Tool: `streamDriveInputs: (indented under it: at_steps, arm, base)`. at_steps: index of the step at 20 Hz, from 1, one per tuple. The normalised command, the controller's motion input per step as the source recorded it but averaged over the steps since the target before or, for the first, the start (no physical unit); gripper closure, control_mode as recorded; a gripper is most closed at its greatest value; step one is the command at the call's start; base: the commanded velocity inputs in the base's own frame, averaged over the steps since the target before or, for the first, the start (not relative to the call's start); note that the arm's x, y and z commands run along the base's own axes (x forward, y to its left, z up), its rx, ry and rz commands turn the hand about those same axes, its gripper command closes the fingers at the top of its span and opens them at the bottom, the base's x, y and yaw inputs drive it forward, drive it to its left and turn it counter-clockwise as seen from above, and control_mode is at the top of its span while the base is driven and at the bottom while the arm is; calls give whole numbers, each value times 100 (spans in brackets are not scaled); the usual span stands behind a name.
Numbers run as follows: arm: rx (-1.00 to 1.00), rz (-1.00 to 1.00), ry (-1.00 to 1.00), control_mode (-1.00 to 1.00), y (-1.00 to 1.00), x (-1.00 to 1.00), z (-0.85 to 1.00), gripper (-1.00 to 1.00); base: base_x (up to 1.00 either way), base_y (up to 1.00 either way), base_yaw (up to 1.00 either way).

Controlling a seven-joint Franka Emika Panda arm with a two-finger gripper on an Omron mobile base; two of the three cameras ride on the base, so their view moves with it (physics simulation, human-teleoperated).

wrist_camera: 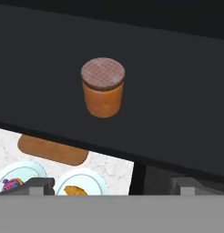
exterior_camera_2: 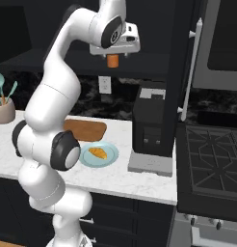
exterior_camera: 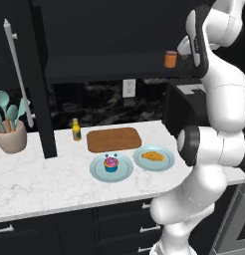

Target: From the different types of pastries on the counter, select a croissant and place it on the cutting board. Then retrieve a jar of jam from the cabinet and place it alongside the croissant on the cutting board.

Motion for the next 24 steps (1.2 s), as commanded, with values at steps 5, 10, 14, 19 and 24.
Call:
streamDriveInputs:
  at_steps: [5,10,14,19,24]
  arm:
    - [0,-11,-11,-100,28,26,-28,-100]
    - [0,-20,-4,-100,-1,37,-28,-100]
    - [0,-38,-1,-100,19,11,-8,-100]
    - [8,-41,-2,-100,28,20,0,-100]
    - [13,-4,-1,-100,-7,0,8,-100]
  base:
    - [0,0,0]
    - [0,0,0]
    - [0,0,0]
    - [0,0,0]
    - [0,0,0]
